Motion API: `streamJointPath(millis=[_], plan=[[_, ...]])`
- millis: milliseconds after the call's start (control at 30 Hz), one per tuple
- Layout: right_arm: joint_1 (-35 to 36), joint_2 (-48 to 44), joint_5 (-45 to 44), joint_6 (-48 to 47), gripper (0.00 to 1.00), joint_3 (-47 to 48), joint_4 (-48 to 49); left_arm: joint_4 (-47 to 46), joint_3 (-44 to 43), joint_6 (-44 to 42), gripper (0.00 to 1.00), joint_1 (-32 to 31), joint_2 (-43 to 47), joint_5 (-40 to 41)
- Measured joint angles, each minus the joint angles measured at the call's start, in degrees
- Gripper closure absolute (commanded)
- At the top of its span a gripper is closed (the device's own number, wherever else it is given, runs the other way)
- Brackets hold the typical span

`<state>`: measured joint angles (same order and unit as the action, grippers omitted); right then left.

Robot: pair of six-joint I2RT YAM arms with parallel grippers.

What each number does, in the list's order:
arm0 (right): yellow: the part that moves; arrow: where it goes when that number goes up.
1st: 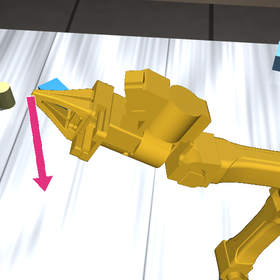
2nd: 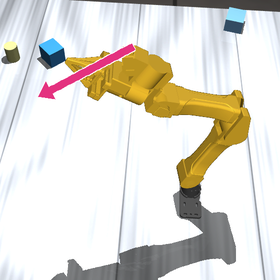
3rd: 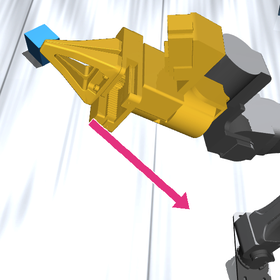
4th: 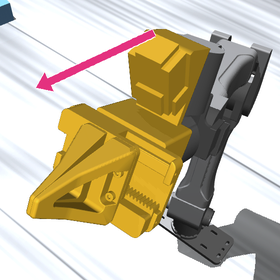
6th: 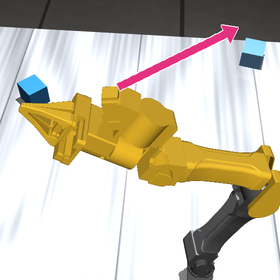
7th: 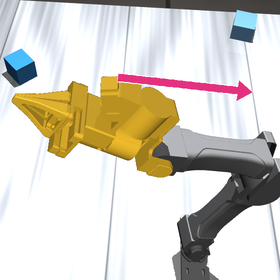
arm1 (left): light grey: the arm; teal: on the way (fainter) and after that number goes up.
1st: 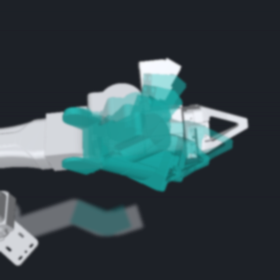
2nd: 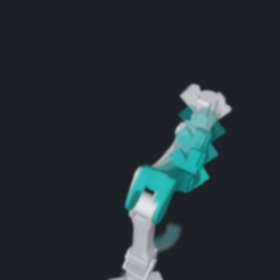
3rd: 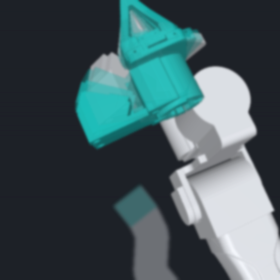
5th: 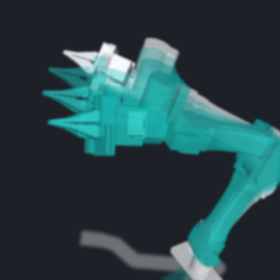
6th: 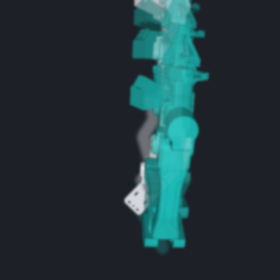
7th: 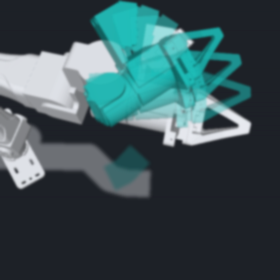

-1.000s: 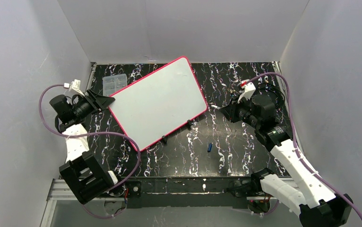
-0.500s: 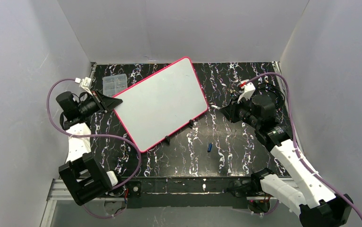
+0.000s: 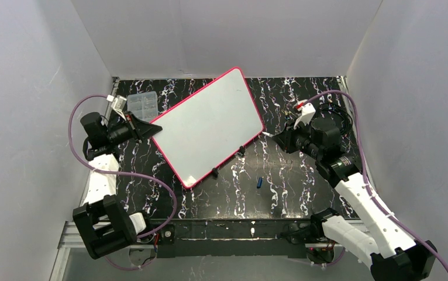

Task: Write a sentence on the whiteboard
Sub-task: Move the whiteboard to the center of the board.

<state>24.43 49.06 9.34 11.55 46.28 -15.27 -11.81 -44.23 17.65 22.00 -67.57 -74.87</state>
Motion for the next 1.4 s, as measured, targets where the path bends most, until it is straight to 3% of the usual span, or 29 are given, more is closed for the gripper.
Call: streamJointPath(millis=[633, 833, 1067, 1167, 1400], plan=[[0.00, -0.66, 0.33, 0.00, 0.99, 0.00, -1.27, -1.77, 1.90, 0.55, 1.00, -13.62, 2.56, 5.11], [0.00, -1.16, 4.59, 0.90, 0.99, -0.09, 0.28, -2.34, 1.90, 1.53, 1.00, -17.73, 2.14, 6.12], [3.45, -3.13, 6.88, 7.80, 0.99, -1.33, 11.96, 0.70, 1.73, 0.55, 0.78, -18.18, 2.32, 7.04], [8.79, -1.75, 4.11, 8.70, 0.99, -1.31, 15.47, 8.31, 1.64, -2.32, 0.67, -19.30, 2.21, 7.19], [23.10, 6.75, -5.64, 8.76, 0.99, -1.03, 21.05, 14.19, 1.38, -4.24, 0.58, -19.71, 2.51, 7.37]])
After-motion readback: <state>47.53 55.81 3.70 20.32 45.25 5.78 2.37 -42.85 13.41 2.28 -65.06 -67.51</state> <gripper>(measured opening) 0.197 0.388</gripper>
